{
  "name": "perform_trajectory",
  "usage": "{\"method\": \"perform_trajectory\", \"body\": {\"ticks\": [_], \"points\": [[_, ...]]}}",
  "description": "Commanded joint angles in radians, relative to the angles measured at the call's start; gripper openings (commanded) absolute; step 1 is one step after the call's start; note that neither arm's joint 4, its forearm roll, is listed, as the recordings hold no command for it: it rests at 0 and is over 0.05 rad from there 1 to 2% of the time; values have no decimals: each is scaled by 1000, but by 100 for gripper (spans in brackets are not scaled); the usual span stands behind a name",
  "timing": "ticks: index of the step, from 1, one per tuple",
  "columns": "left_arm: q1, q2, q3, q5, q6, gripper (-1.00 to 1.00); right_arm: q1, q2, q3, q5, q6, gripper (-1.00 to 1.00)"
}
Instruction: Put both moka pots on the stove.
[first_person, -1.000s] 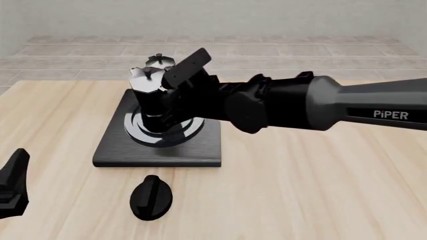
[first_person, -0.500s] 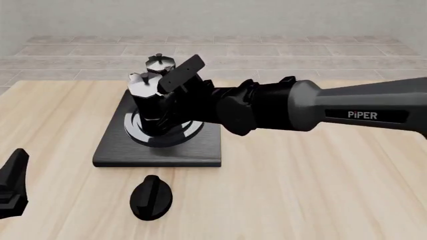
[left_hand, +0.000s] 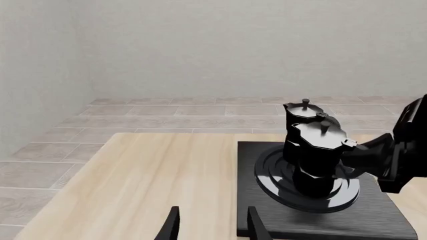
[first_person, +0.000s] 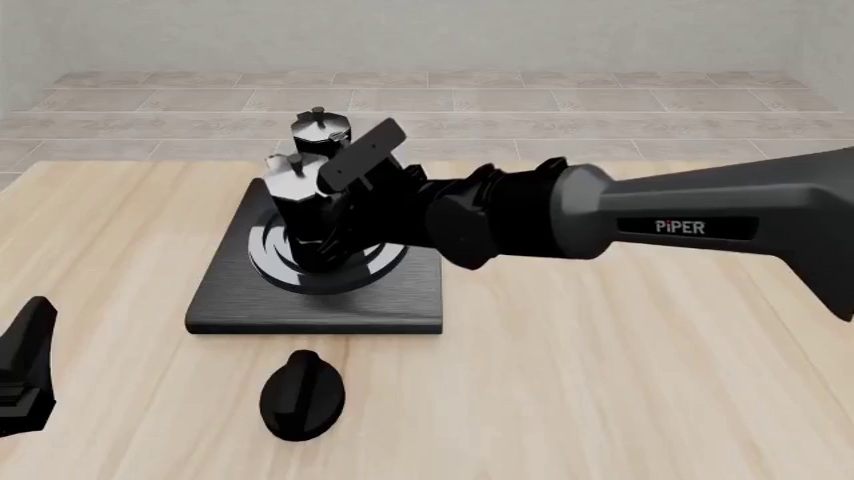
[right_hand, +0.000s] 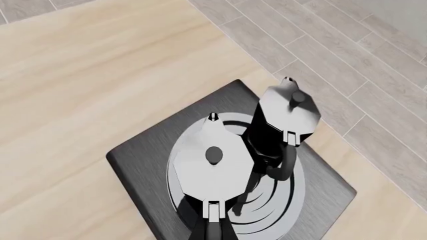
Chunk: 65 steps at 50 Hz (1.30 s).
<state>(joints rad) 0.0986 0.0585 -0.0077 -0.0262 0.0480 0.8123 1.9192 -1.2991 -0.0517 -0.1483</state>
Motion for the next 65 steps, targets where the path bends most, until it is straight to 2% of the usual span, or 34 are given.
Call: {"method": "perform_trajectory", "body": {"ticks": [1,29,63,64,65], "points": [[2,4,-2,-2,-2,100,-2,1,-26,-17,10,-100],[6,2,3,-5,-5,100,-11,50,-42,1,51,-100],[11,-5,1,2,-8,100,-3,65,-59,28,57,-100],[11,-4,1,1,-8,100,2,64,-57,27,56,100],[11,-4,1,2,-8,100,3,65,-58,29,58,100]]}}
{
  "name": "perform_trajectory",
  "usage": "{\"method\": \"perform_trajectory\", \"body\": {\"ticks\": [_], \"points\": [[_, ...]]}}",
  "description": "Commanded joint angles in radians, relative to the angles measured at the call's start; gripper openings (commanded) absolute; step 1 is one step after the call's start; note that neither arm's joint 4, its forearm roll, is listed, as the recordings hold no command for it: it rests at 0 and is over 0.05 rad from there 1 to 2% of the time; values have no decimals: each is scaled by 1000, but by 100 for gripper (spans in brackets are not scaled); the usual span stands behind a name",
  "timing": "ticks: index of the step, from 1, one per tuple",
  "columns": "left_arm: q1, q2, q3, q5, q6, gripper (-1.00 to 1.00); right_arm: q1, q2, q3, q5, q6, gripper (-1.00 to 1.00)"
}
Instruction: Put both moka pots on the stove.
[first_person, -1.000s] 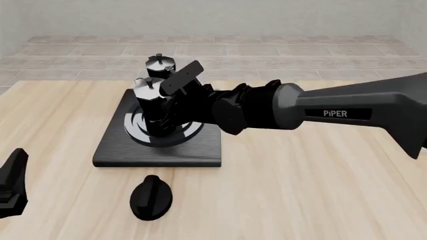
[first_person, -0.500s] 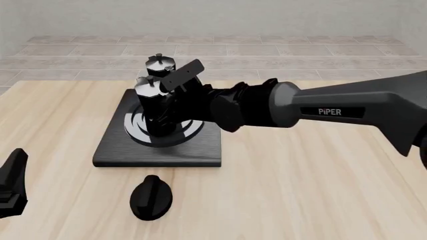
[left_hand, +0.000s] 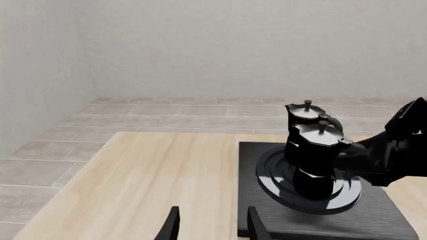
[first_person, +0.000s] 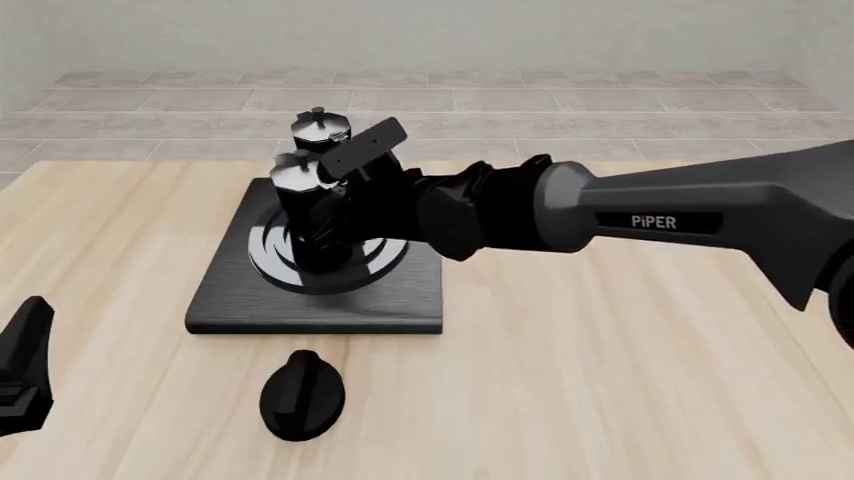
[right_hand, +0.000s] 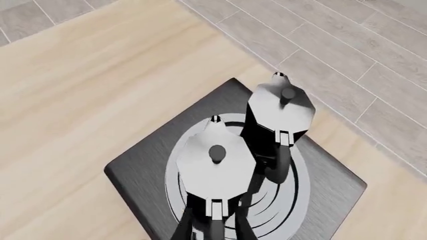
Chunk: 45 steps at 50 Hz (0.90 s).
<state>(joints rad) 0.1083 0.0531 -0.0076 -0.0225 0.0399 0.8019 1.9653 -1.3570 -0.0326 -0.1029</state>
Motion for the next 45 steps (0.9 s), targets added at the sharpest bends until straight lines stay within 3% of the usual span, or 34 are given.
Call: {"method": "perform_trajectory", "body": {"ticks": [1,19,34,45], "points": [[1,1,1,-3,0,100,14,19,0,10,14,100],[0,3,3,-4,4,100,29,11,6,16,26,100],[-4,16,1,-14,10,100,24,-33,14,46,-4,100],[-2,28,2,-22,14,100,1,-105,20,135,-37,100]]}}
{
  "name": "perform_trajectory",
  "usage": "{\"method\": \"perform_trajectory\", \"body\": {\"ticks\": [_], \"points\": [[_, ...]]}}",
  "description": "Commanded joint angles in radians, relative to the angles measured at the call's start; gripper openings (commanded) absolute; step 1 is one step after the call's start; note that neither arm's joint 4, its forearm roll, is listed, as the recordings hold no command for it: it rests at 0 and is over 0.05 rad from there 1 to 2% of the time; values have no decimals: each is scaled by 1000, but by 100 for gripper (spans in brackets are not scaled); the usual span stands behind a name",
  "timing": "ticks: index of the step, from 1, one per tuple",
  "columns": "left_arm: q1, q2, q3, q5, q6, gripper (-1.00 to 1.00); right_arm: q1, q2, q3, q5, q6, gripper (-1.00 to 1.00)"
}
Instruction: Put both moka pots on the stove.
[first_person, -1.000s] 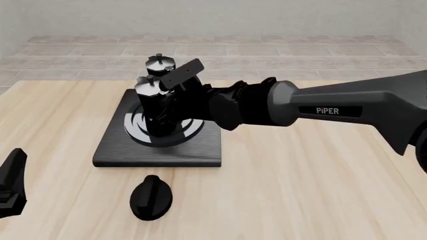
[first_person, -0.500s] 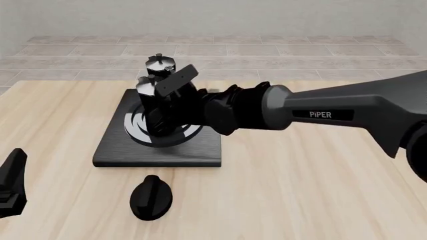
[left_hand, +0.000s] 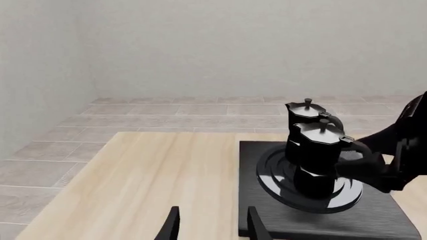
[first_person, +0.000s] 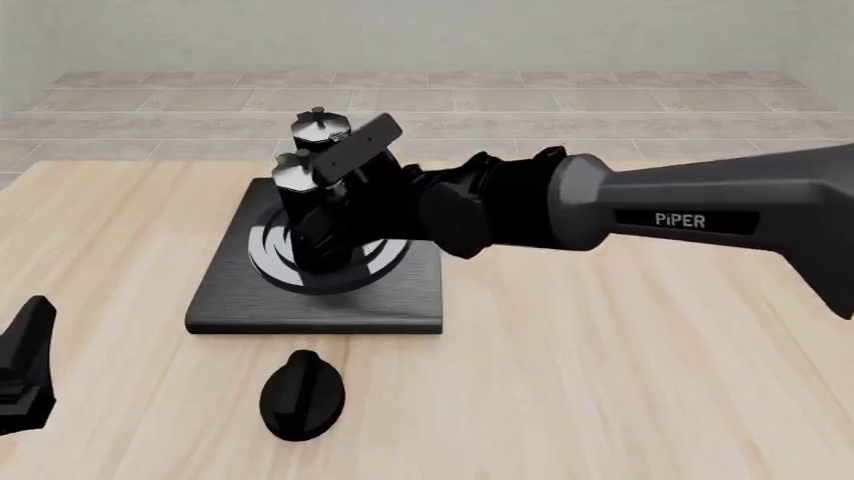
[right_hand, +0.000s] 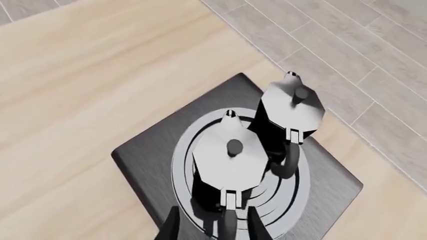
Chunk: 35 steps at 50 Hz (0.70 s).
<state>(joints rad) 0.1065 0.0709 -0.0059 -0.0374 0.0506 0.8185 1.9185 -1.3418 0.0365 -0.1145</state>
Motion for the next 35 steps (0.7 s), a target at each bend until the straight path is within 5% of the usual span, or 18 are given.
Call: {"method": "perform_trajectory", "body": {"ticks": [1,13,35], "points": [[-2,11,0,-7,5,100,-17,-65,5,75,-26,100],[-6,14,5,-13,9,100,8,-211,52,175,-76,100],[0,-11,4,6,7,100,36,-518,233,205,-31,100]]}}
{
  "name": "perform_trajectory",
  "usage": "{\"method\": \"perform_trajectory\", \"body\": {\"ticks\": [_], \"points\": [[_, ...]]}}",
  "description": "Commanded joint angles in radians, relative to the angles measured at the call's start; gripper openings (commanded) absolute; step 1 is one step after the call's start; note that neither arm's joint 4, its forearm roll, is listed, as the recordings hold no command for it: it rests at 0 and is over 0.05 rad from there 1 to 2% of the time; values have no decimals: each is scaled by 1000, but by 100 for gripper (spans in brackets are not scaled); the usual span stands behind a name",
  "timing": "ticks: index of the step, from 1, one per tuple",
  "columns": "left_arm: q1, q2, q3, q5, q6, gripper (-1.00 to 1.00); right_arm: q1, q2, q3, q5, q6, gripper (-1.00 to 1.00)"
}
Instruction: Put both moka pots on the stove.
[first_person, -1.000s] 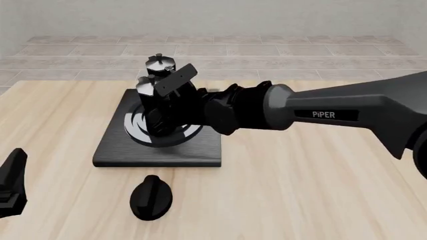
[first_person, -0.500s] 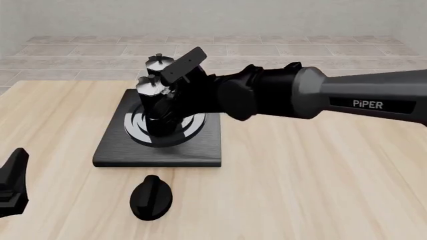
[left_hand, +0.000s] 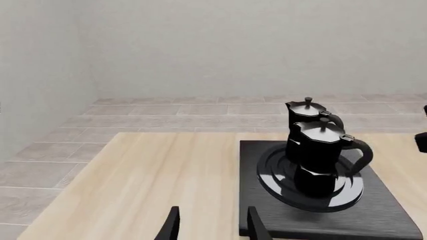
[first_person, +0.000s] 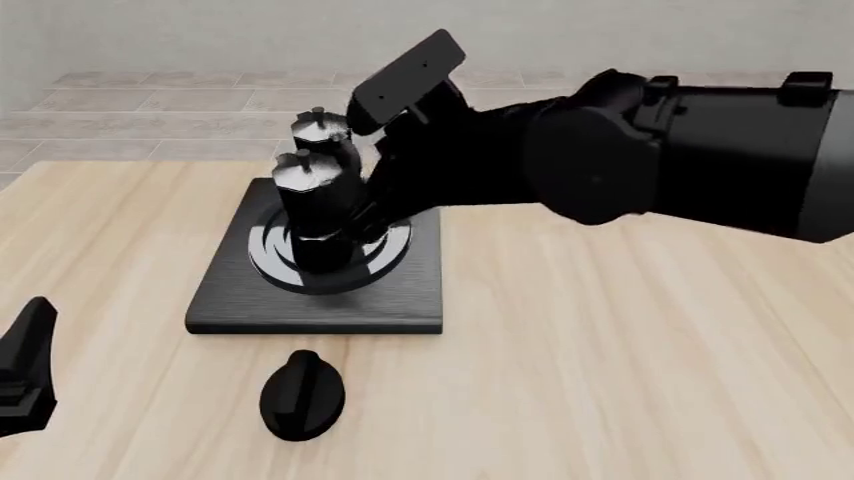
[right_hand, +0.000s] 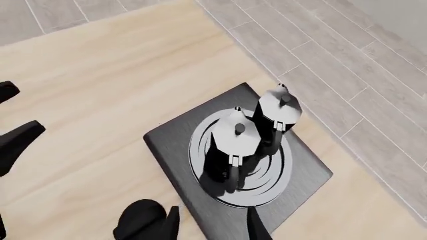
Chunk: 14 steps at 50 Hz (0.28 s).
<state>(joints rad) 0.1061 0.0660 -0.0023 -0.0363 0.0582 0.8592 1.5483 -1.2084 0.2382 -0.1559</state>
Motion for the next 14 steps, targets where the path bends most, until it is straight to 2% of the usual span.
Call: {"method": "perform_trajectory", "body": {"ticks": [1,7,8,14], "points": [[0,-4,-1,4,-2,100,-15,-161,107,1,20,100],[-5,13,1,-10,0,100,-48,-249,170,-8,49,100],[-6,10,1,-7,1,100,-52,-271,182,-8,74,100],[-9,21,0,-16,4,100,-66,-362,241,-17,96,100]]}}
